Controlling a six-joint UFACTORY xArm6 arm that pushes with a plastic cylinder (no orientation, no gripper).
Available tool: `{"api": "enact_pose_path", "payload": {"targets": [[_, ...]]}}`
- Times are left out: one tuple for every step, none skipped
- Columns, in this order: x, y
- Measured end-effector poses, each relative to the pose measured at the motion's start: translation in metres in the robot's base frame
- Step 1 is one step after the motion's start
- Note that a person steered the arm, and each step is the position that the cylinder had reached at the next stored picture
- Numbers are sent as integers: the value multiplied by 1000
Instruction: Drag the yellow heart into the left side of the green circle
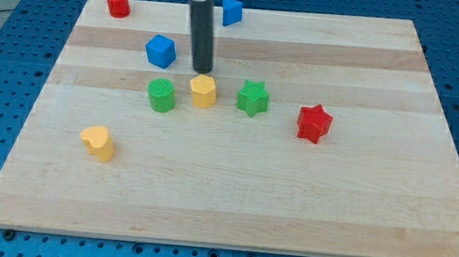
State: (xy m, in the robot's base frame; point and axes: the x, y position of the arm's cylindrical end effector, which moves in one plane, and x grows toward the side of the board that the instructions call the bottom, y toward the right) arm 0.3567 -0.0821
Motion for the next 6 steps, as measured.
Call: {"api": "enact_pose_path", "payload": {"targets": [[5,-36],[24,-102],[74,-166],[148,-168],[188,-157],[181,-134]]}}
